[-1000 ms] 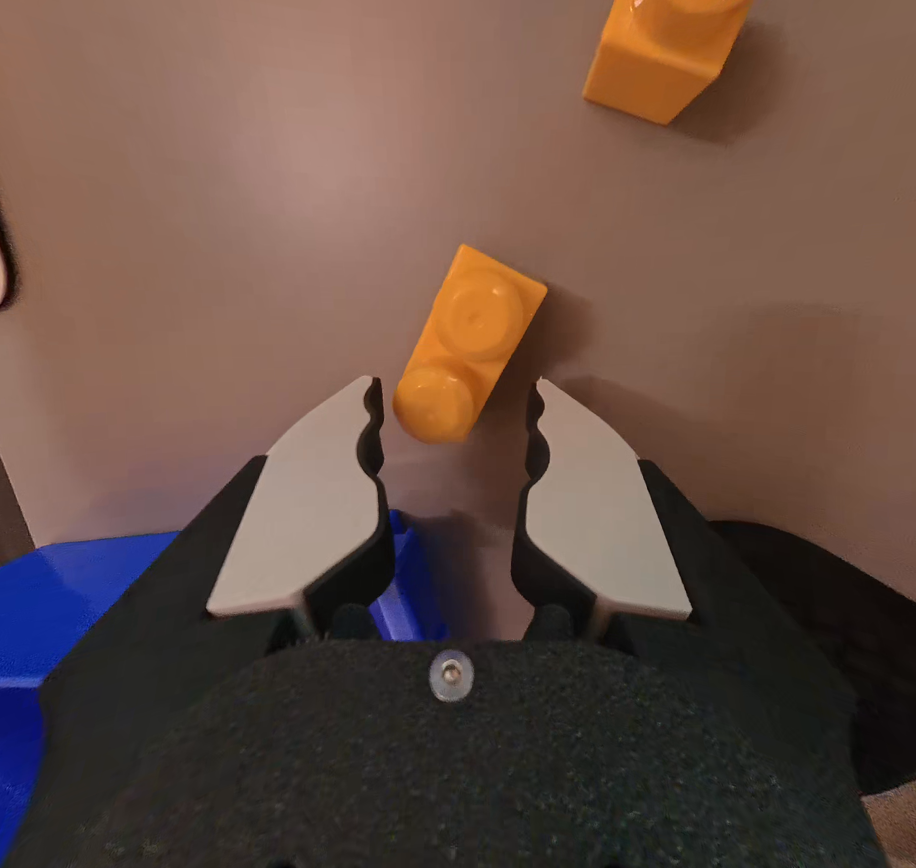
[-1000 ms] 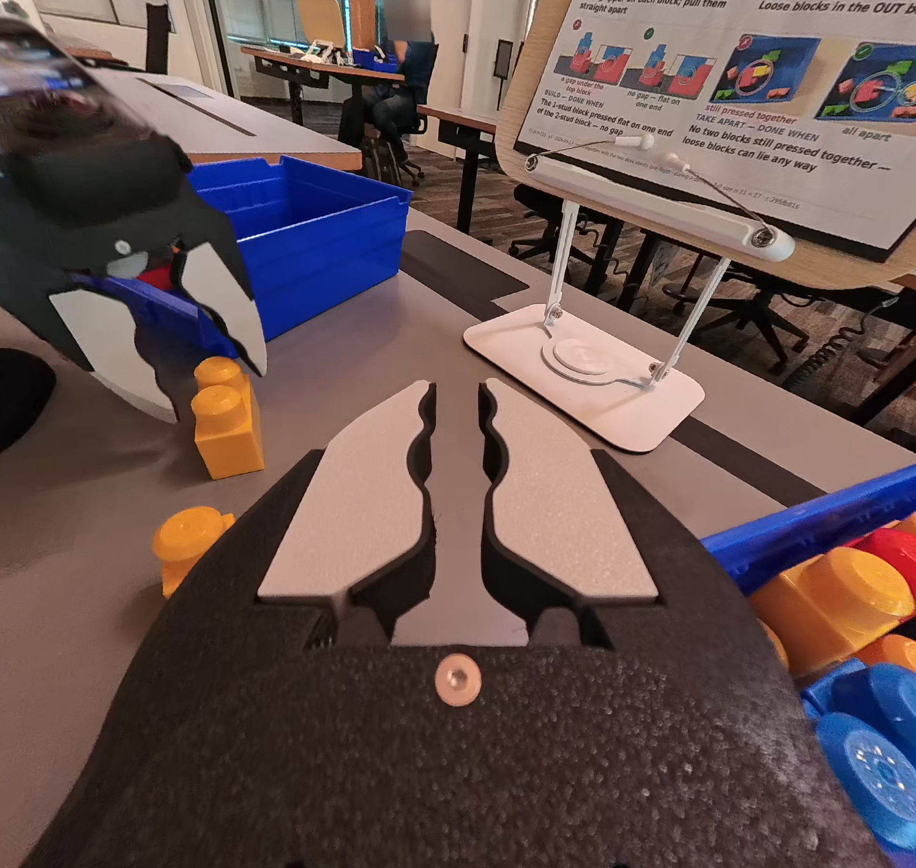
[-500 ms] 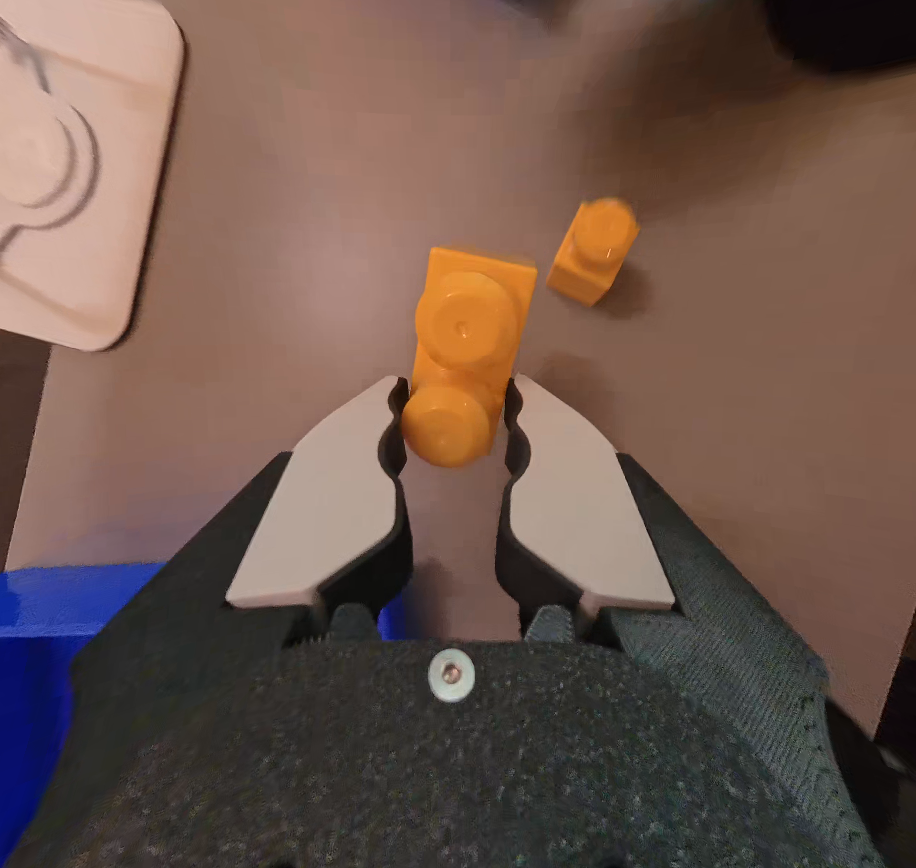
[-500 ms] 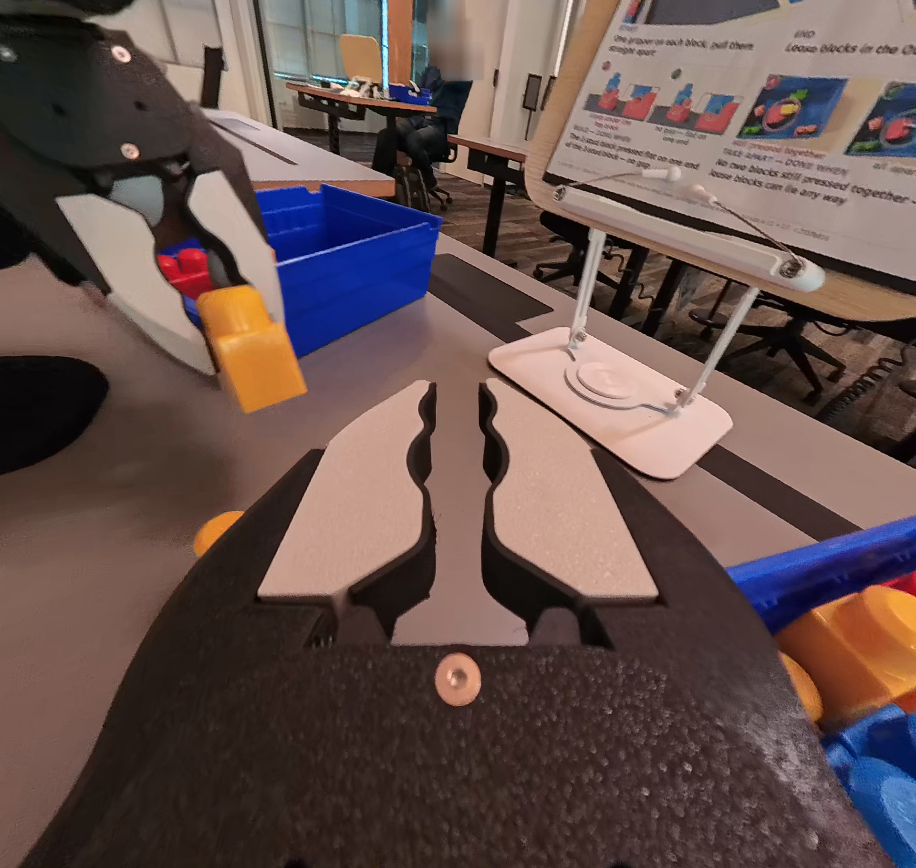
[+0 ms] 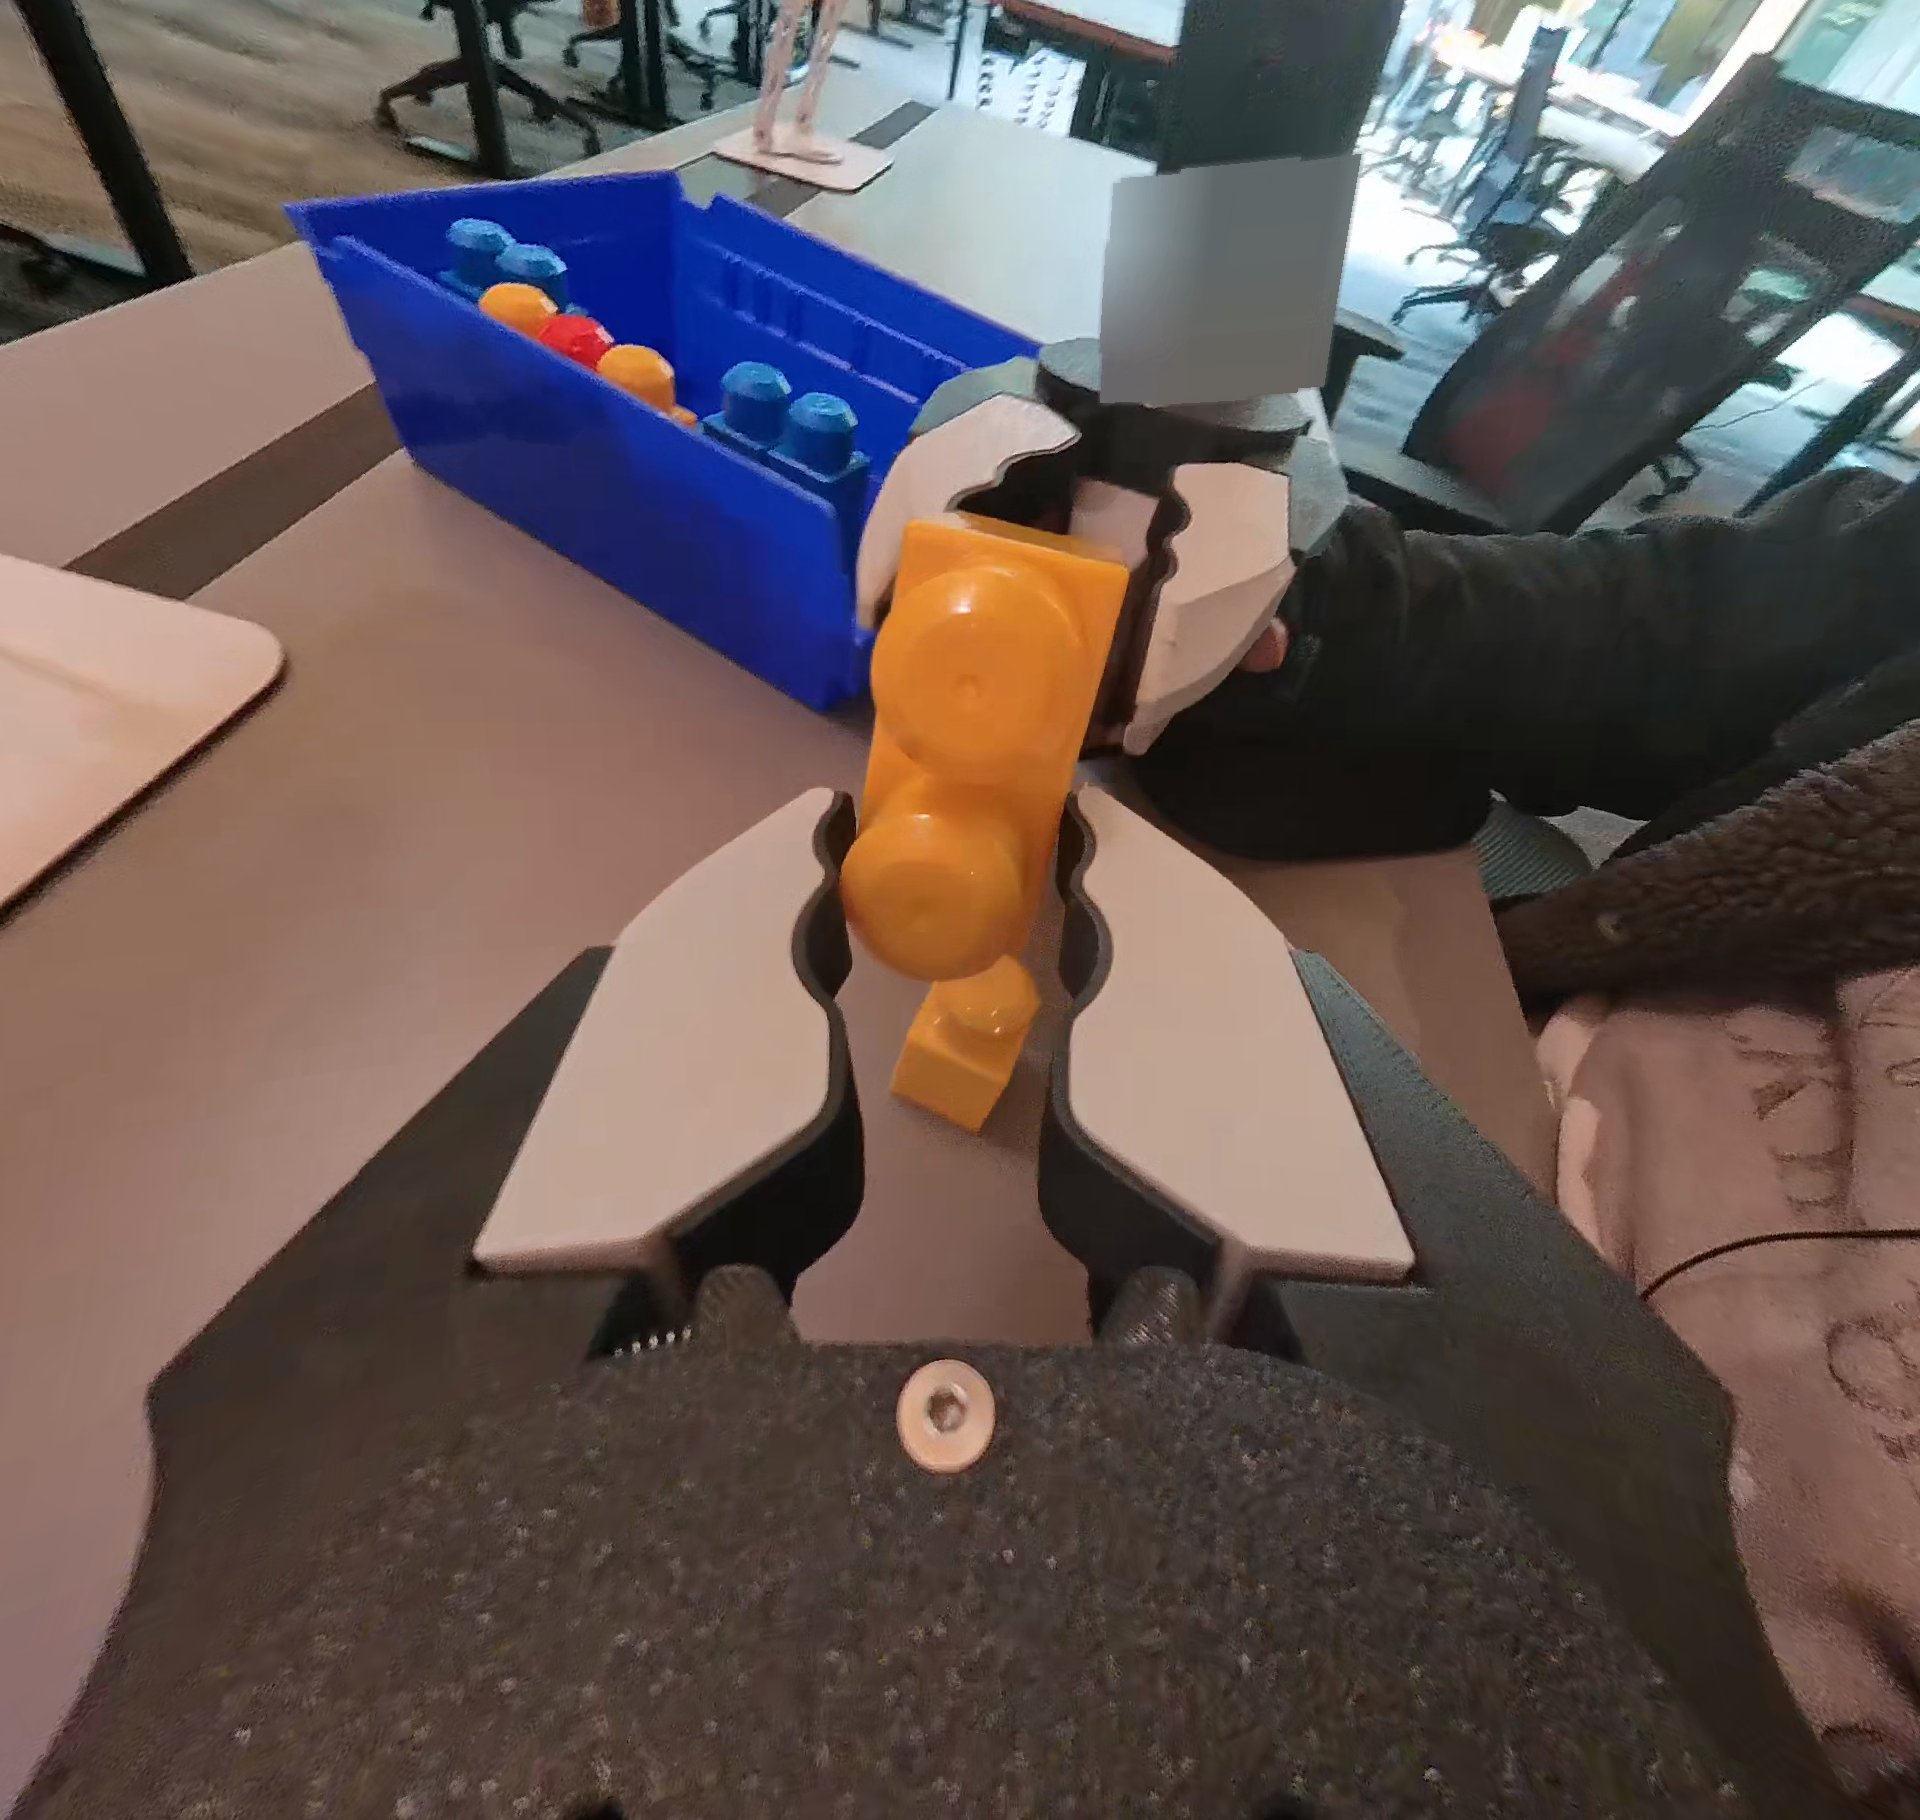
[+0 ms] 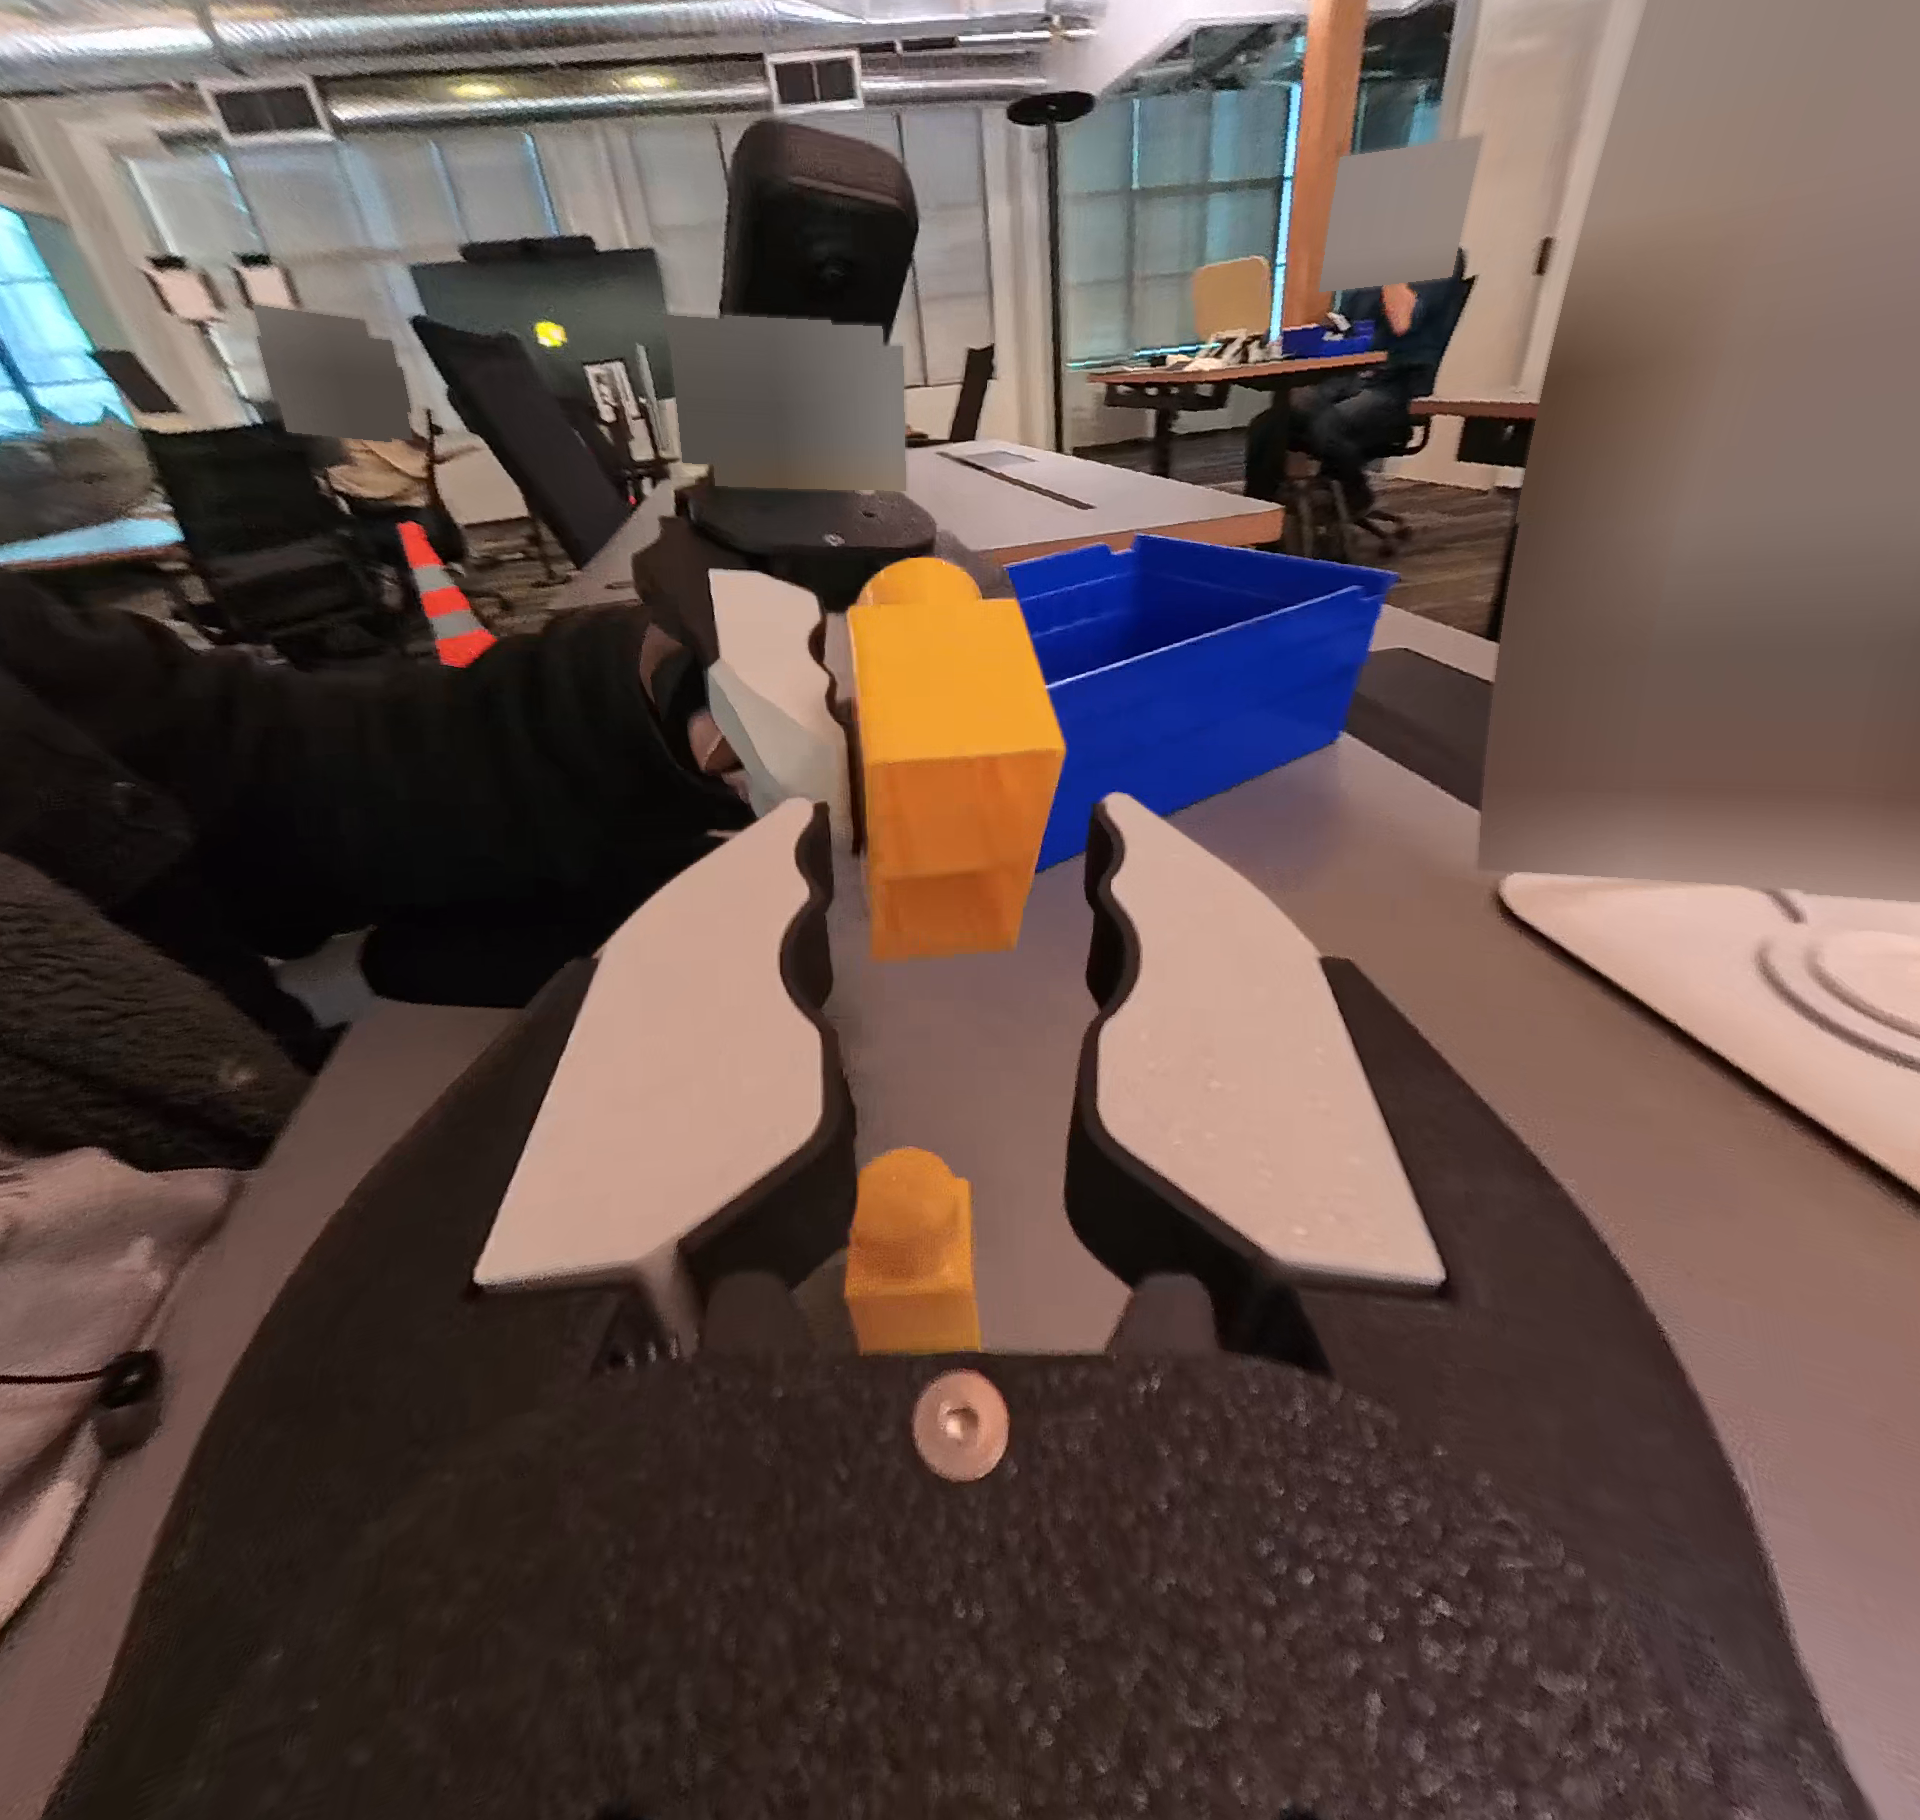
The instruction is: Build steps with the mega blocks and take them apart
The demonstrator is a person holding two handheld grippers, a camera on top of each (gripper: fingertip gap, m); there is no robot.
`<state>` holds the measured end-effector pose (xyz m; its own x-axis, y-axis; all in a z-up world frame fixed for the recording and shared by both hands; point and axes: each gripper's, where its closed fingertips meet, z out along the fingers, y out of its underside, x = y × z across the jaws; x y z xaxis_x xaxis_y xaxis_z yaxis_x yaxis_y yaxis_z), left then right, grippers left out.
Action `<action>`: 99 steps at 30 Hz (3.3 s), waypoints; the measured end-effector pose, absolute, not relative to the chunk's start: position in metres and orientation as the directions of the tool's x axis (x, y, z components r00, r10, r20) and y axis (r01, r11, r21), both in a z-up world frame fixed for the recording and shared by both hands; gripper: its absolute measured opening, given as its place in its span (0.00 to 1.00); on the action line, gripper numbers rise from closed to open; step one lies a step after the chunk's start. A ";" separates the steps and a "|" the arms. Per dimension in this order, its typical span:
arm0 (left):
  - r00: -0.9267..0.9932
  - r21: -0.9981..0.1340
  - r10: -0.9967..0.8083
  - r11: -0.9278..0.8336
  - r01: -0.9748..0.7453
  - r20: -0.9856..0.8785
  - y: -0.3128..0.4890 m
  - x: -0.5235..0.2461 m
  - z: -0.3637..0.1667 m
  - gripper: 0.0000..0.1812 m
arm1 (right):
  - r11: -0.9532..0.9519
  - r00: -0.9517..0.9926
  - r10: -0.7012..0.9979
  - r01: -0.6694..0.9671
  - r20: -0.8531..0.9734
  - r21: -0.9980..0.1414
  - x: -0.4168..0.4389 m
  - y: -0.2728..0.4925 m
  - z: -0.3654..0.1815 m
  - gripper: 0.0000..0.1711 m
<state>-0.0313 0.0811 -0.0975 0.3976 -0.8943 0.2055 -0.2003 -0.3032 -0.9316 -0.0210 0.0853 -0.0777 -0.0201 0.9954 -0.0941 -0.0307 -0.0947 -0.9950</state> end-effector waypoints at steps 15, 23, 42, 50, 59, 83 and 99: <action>0.314 -0.967 -0.927 -0.242 -0.082 0.205 0.067 0.003 -0.102 0.21 | -0.078 -0.095 0.993 -0.021 -0.075 -0.997 -0.024 0.068 -0.079 0.23; 0.347 -0.949 -0.926 -0.233 -0.212 0.150 0.068 -0.011 -0.118 0.27 | -0.144 -0.052 0.989 -0.135 -0.138 -0.980 0.000 0.091 -0.054 0.22; 0.303 -0.614 -0.937 -0.137 -0.777 -0.174 0.067 -0.006 -0.221 0.20 | -0.143 0.012 0.989 -0.135 -0.146 -0.981 0.012 0.110 -0.052 0.23; 0.428 -0.947 -0.896 -0.232 -0.222 0.119 0.087 -0.009 -0.126 0.20 | -0.158 0.024 0.986 -0.182 -0.165 -0.971 0.020 0.116 -0.045 0.23; 0.249 -0.855 -0.875 -0.283 0.434 0.416 0.091 -0.052 -0.039 0.20 | -0.228 -0.053 0.974 -0.202 -0.222 -0.953 0.012 0.107 -0.049 0.23; 0.248 -0.797 -0.908 -0.136 0.589 0.338 0.074 -0.035 -0.026 0.20 | -0.260 -0.123 0.962 -0.138 -0.244 -0.956 -0.016 0.072 -0.052 0.23; 0.278 -0.834 -0.908 -0.123 0.539 0.313 0.073 -0.028 -0.031 0.21 | -0.259 -0.120 0.962 -0.112 -0.246 -0.959 -0.021 0.070 -0.059 0.22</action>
